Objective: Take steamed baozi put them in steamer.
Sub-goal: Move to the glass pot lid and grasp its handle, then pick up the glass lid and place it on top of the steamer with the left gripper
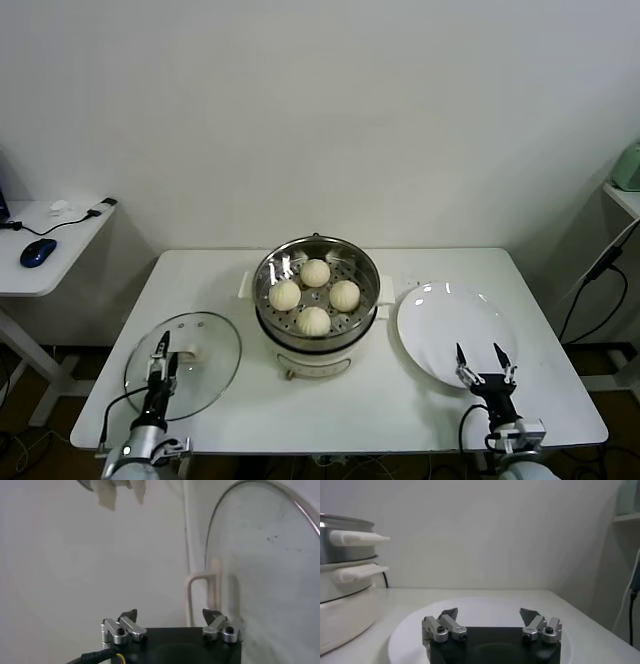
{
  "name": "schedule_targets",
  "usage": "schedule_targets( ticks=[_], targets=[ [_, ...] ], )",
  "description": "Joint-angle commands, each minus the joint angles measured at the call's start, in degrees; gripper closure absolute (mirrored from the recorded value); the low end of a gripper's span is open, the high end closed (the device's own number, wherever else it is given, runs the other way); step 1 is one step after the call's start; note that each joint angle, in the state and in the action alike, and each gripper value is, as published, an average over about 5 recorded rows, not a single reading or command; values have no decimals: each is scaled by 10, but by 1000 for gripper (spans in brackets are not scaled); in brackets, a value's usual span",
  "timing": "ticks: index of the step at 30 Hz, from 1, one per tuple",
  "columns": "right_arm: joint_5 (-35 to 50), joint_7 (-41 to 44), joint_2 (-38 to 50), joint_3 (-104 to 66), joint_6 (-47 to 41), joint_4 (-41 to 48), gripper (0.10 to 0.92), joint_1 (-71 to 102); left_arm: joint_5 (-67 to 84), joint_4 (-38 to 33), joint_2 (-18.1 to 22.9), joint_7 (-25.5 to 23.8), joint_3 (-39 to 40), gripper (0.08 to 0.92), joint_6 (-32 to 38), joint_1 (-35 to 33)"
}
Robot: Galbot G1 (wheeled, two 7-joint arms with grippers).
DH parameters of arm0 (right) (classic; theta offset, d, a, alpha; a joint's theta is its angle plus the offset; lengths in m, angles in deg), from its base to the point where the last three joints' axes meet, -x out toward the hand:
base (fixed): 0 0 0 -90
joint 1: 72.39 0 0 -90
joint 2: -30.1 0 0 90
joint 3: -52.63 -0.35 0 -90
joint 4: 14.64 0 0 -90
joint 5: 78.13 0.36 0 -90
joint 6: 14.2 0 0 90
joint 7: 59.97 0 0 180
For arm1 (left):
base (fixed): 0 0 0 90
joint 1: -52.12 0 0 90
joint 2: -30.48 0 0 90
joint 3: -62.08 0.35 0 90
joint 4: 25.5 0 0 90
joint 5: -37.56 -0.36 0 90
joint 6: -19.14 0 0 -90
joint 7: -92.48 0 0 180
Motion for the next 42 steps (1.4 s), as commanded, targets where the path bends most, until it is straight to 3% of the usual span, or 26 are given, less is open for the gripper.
schedule_targets(
  ticks=[1,24,31,42],
  targets=[
    [-5,0,-3,1,1,1,203,-1,-8,16,0,2,-1,219,-5,16],
    [-6,1,-8,3,-1,5,203,-2,-17,31,3,-6,6,853,3,26],
    [-14,-12,-6,-3,-20,-13,203,7,22,-39,0,-38,4,863,-2,7],
    [-43,-41,-5,-9,-60,-55,203,22,168,-241,-52,-194,-37,863,-94,-22]
  ],
)
